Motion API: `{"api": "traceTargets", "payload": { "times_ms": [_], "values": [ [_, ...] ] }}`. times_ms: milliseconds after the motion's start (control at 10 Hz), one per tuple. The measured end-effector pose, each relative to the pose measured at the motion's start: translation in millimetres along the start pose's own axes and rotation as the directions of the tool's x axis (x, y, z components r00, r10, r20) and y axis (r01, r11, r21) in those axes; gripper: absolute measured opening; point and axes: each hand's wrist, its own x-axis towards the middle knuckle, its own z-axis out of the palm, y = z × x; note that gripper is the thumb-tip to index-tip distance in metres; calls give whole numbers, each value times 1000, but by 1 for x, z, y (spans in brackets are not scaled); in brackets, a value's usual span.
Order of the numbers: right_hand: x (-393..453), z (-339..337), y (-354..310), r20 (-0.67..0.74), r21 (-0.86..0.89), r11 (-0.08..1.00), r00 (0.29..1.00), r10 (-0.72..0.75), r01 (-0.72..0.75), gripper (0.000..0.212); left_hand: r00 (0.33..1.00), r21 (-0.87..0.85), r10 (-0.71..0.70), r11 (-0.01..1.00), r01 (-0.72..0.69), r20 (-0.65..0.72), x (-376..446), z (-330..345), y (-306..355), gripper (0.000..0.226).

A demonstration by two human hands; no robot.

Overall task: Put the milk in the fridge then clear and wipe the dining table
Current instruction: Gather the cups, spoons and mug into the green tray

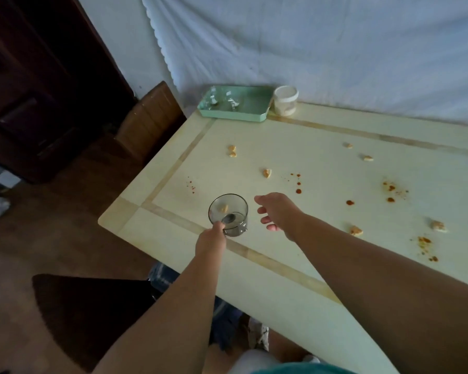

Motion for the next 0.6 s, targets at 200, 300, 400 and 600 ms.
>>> {"api": "traceTargets", "payload": {
  "times_ms": [200,300,400,600],
  "values": [
    [-14,-40,13,-72,38,999,997,-16,19,17,998,31,61,998,-61,-4,-30,31,8,42],
    [-14,-56,22,-139,95,995,990,-21,34,16,979,317,197,927,-202,49,-36,48,13,35],
    [-11,-69,22,-157,106,994,987,-18,35,16,952,420,305,860,-290,34,-36,61,20,41],
    [16,-93,21,-227,127,991,974,0,30,26,904,616,400,677,-403,152,-11,85,41,43]
  ]
}}
